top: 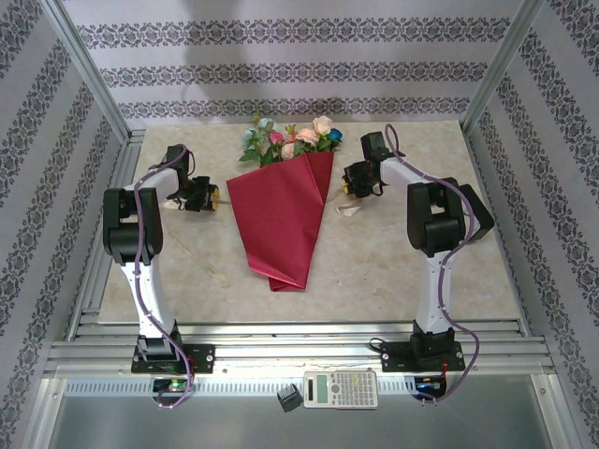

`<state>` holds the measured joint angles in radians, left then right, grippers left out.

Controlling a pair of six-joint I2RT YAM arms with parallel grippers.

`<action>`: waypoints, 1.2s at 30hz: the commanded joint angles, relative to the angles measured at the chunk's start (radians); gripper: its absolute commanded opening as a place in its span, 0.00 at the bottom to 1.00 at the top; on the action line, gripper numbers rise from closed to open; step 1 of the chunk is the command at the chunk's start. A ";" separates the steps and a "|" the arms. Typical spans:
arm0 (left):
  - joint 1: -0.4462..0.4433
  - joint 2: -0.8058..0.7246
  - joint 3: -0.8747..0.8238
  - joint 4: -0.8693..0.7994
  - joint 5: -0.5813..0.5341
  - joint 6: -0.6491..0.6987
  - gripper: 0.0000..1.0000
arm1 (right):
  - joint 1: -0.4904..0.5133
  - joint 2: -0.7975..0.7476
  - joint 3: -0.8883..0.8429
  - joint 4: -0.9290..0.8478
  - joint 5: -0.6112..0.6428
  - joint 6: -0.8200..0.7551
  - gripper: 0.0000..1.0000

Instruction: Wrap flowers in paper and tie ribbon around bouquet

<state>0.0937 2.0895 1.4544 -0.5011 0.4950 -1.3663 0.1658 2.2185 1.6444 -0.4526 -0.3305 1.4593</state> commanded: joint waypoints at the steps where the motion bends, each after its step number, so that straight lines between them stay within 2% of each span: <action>1: 0.010 -0.132 -0.018 -0.222 -0.099 0.110 0.52 | -0.005 -0.073 -0.004 -0.074 0.056 -0.093 0.31; 2: 0.007 -0.168 -0.022 -0.289 -0.131 0.146 0.57 | -0.005 -0.098 -0.002 -0.094 0.080 -0.122 0.36; 4: 0.002 -0.250 -0.055 -0.401 -0.191 0.208 0.62 | -0.006 -0.147 -0.005 -0.132 0.118 -0.176 0.43; 7: -0.002 -0.384 -0.195 -0.485 -0.231 0.279 0.62 | -0.007 -0.208 -0.012 -0.200 0.151 -0.267 0.48; 11: -0.002 -0.523 -0.407 -0.490 -0.229 0.315 0.62 | 0.003 -0.280 -0.059 -0.240 0.149 -0.378 0.50; 13: -0.002 -0.532 -0.465 -0.437 -0.200 0.307 0.62 | 0.014 -0.314 -0.092 -0.245 0.144 -0.414 0.50; 16: -0.013 -0.466 -0.488 -0.295 -0.106 0.272 0.62 | 0.041 -0.357 -0.124 -0.252 0.140 -0.466 0.50; 20: -0.052 -0.351 -0.431 -0.246 -0.121 0.270 0.59 | 0.079 -0.410 -0.167 -0.264 0.147 -0.505 0.50; 24: -0.078 -0.297 -0.440 -0.240 -0.160 0.255 0.51 | 0.109 -0.458 -0.227 -0.250 0.140 -0.494 0.50; 27: -0.097 -0.266 -0.445 -0.253 -0.164 0.256 0.40 | 0.123 -0.495 -0.278 -0.231 0.139 -0.468 0.49; 32: -0.103 -0.312 -0.490 -0.203 -0.175 0.223 0.03 | 0.129 -0.526 -0.311 -0.217 0.145 -0.465 0.48; 36: -0.103 -0.462 -0.470 -0.272 -0.224 0.201 0.00 | 0.129 -0.528 -0.297 -0.229 0.155 -0.484 0.47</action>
<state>0.0074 1.7042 0.9874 -0.7956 0.3130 -1.1412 0.2909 1.7138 1.3457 -0.6769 -0.2012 0.9943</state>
